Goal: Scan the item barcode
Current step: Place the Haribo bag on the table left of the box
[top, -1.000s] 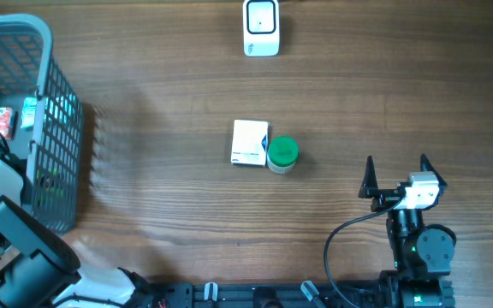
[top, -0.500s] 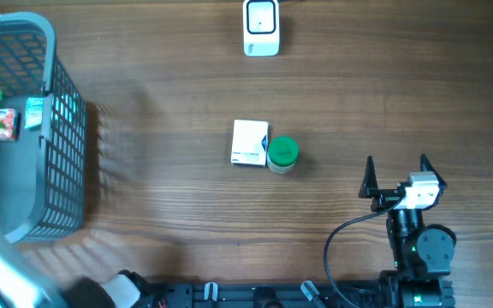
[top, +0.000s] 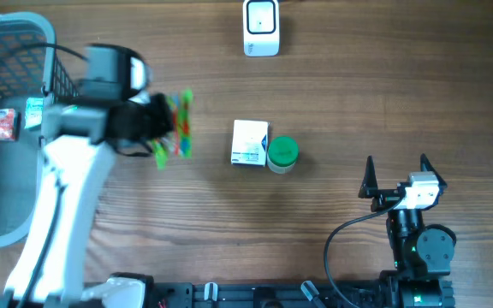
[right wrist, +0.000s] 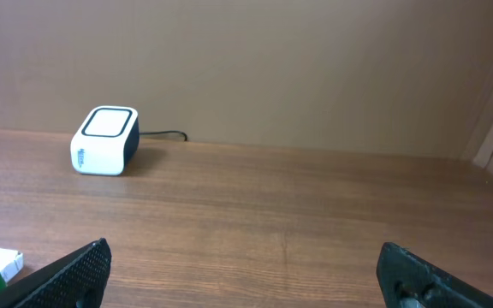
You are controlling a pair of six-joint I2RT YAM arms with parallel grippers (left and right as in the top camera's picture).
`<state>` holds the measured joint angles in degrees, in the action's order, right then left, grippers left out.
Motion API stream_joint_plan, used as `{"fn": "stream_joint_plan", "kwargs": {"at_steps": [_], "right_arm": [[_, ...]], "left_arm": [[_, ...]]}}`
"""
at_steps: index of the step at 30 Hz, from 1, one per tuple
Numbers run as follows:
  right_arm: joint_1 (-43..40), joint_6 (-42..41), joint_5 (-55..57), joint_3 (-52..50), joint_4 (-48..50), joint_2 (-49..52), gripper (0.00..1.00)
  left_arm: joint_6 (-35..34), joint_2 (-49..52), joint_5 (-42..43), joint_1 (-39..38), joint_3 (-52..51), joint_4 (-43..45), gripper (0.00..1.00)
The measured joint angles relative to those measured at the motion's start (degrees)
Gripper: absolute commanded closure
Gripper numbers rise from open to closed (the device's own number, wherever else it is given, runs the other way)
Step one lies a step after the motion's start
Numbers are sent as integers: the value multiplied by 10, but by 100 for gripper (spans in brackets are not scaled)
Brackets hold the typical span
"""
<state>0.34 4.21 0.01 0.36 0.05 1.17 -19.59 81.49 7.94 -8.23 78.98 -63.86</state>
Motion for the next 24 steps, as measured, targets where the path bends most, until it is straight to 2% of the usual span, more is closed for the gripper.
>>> {"fn": "stream_joint_plan", "kwargs": {"at_steps": [3, 7, 8, 10, 11, 12, 15, 16, 19, 22, 24], "right_arm": [[0, 0, 0, 0, 0, 0, 0], [0, 0, 0, 0, -1, 0, 0], [0, 0, 0, 0, 0, 0, 0], [0, 0, 0, 0, 0, 0, 0], [0, 0, 0, 0, 0, 0, 0], [0, 0, 0, 0, 0, 0, 0], [0, 0, 0, 0, 0, 0, 0], [0, 0, 0, 0, -1, 0, 0], [0, 0, 0, 0, -1, 0, 0], [0, 0, 0, 0, 0, 0, 0], [0, 0, 0, 0, 0, 0, 0]], "left_arm": [[-35, 83, -6, -44, -108, 80, 96], [-52, 152, 0, -84, -150, 139, 96], [-54, 160, 1, -97, -150, 155, 91], [-58, 160, -4, -113, -150, 163, 71], [-57, 160, -9, -116, -150, 161, 24], [-62, 158, -27, -115, -143, 144, 0], [-62, 143, -66, -108, -106, 99, 0], [-64, 120, -85, -100, -37, 59, 0], [-64, 68, -143, -94, 127, 14, 0], [-64, 24, -228, -92, 254, 20, 0], [-69, -9, -285, -82, 285, 26, 0]]}}
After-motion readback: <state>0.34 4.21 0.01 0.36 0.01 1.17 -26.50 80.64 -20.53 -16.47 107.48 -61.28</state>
